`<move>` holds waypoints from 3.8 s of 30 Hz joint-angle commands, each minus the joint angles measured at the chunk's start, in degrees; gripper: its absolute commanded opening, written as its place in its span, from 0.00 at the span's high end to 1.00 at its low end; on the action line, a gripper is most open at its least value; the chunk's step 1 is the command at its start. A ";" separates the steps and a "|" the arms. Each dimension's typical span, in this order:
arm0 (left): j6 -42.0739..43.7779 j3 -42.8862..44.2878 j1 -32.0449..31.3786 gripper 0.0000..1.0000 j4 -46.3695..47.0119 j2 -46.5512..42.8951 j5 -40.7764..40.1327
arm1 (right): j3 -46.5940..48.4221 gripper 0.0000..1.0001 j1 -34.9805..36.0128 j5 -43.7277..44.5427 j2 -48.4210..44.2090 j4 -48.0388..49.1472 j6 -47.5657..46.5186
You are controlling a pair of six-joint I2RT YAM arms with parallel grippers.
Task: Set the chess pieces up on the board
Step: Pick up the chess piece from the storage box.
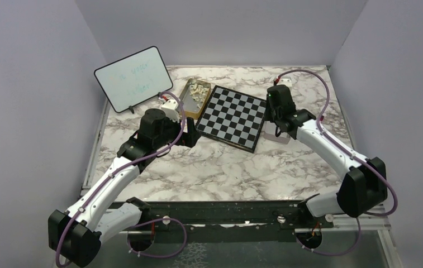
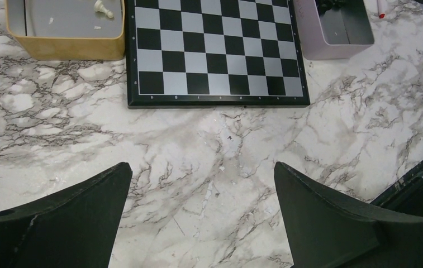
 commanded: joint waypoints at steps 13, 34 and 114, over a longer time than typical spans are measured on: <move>1.67 -0.05 -0.54 0.01 -0.03 -1.15 -3.86 | 6.26 0.74 -14.17 -9.35 19.85 13.95 -1.29; 1.88 0.04 -0.55 0.01 -0.03 -0.52 -3.29 | 12.44 0.75 -18.39 -14.29 31.73 15.69 -2.21; 1.97 -0.11 -0.55 0.01 -0.13 -1.07 -3.60 | 16.44 0.87 -18.57 -15.88 27.14 6.40 -4.93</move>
